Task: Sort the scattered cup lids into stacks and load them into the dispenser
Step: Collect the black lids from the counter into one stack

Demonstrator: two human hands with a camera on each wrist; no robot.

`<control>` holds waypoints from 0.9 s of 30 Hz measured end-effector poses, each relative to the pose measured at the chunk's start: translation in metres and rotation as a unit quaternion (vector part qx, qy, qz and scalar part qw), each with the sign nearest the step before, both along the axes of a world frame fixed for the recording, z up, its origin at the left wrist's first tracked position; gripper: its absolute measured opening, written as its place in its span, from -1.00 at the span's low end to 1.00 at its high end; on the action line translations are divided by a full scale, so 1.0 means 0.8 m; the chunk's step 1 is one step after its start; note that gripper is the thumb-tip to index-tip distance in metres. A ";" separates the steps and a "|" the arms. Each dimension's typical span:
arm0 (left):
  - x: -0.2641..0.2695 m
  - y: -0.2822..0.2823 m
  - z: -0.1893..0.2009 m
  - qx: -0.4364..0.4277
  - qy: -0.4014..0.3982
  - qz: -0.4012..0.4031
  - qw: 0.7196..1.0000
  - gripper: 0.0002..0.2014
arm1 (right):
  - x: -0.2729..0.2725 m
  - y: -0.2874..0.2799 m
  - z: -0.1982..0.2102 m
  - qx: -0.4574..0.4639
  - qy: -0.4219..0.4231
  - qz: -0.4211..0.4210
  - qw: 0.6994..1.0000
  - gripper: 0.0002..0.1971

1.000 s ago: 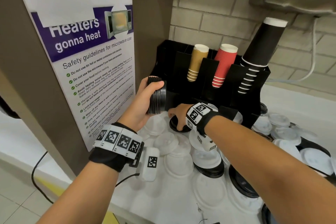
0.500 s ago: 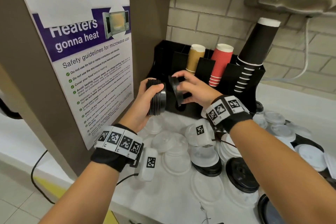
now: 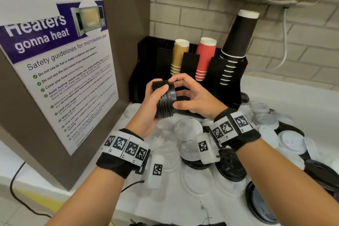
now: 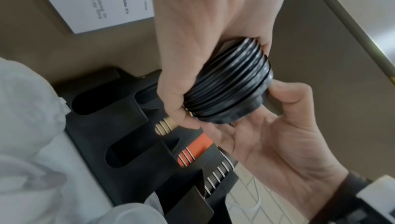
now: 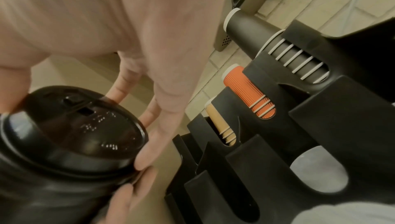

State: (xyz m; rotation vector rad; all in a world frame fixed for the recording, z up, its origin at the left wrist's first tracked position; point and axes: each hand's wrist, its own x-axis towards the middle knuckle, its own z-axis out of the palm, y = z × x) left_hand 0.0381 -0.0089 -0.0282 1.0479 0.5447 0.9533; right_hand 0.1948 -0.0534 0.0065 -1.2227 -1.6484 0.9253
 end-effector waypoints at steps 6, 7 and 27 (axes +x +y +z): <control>0.005 -0.006 -0.001 0.017 0.010 0.002 1.000 -0.58 | 0.009 -0.006 -0.001 -0.009 0.000 0.002 1.000 -0.37; 0.005 -0.006 -0.001 0.020 0.010 0.012 1.000 -0.58 | 0.014 -0.006 -0.003 -0.037 -0.037 0.000 0.999 -0.33; -0.040 0.010 -0.006 0.023 0.003 0.067 0.997 -0.48 | 0.010 0.050 -0.048 -0.219 -0.587 0.039 0.779 -0.13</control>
